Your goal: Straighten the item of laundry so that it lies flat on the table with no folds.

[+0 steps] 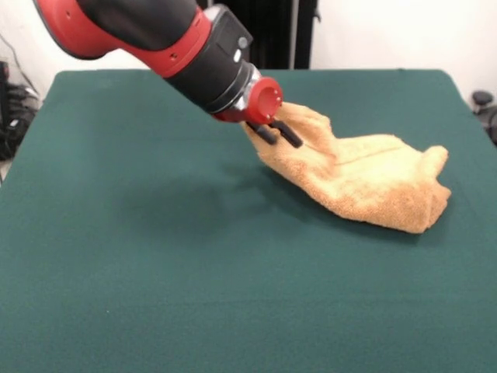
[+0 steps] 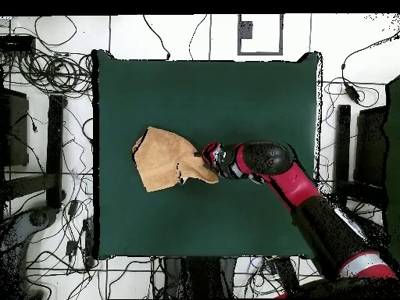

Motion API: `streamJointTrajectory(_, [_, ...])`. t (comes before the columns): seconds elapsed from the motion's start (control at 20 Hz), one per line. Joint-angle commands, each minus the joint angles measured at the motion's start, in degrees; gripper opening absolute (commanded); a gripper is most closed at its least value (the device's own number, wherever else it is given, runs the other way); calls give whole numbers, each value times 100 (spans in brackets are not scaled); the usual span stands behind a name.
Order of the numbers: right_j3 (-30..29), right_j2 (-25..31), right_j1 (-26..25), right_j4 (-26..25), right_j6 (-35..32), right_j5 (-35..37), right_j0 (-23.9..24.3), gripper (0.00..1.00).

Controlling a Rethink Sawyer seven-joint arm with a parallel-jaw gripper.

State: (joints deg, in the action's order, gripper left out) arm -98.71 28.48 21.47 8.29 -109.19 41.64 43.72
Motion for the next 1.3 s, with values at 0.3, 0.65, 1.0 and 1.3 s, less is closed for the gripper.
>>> streamJointTrajectory(0.3, [-257,261,-277,513,-657,619,-342,100])
streamJointTrajectory(0.65, [26,43,-361,272,-543,526,-517,100])
streamJointTrajectory(1.0, [-254,127,-356,532,-785,174,-474,100])
streamJointTrajectory(1.3, [-319,284,-478,771,-762,219,-404,100])
